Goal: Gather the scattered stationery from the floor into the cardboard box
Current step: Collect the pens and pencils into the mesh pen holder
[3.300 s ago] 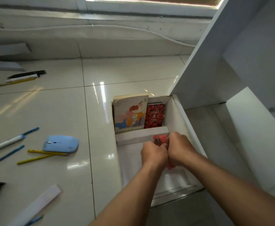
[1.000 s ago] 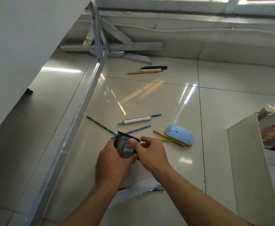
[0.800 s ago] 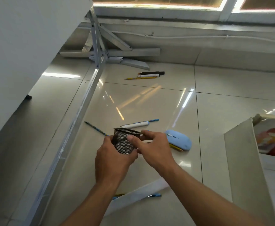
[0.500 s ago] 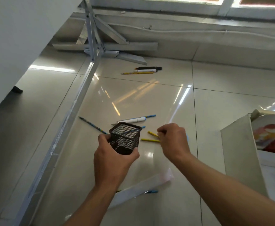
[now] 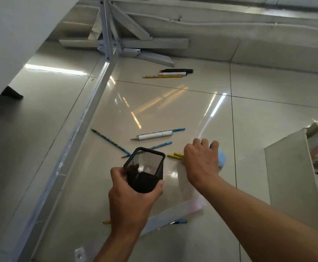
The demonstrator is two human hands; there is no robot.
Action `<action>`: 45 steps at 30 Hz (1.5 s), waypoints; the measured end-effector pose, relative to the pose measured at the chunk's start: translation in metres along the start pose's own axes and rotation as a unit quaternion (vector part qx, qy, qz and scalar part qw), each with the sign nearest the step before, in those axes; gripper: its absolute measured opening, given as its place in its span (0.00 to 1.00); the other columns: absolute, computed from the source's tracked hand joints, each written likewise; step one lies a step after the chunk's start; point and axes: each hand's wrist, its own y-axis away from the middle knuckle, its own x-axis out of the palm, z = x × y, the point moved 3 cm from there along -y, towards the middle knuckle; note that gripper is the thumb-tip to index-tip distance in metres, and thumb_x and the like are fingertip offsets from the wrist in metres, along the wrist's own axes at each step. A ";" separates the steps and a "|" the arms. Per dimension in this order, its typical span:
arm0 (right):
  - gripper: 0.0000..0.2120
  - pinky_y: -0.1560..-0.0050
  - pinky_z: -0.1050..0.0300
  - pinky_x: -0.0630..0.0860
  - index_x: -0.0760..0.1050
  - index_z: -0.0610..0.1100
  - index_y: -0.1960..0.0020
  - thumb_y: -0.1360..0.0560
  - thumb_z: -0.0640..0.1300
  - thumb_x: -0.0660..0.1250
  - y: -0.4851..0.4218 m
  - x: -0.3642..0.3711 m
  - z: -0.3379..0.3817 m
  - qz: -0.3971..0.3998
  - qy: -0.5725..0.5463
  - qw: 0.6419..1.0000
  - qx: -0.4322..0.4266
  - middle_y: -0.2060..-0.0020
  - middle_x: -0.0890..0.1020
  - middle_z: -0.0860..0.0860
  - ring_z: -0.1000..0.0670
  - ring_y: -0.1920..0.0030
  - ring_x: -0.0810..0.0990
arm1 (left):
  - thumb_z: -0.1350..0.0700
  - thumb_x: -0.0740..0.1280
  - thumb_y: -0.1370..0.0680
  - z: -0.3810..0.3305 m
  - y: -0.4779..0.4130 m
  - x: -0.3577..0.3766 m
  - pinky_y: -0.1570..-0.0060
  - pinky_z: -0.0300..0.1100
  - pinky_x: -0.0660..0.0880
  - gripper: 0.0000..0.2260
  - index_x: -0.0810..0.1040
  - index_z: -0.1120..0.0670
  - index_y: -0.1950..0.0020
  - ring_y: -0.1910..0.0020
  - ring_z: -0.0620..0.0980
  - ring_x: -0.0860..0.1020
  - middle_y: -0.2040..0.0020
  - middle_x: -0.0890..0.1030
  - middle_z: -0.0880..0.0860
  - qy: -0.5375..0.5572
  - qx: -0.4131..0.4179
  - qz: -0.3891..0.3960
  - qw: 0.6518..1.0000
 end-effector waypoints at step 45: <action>0.26 0.62 0.47 0.86 0.72 0.51 0.30 0.22 0.30 0.69 -0.017 -0.147 0.032 0.040 -0.707 0.705 -0.033 0.51 0.83 0.38 0.42 0.62 0.88 | 0.51 0.85 0.39 -0.031 -0.020 -0.009 0.64 0.27 0.78 0.35 0.67 0.47 0.40 0.46 0.51 0.82 0.42 0.81 0.48 0.049 0.025 0.032 0.998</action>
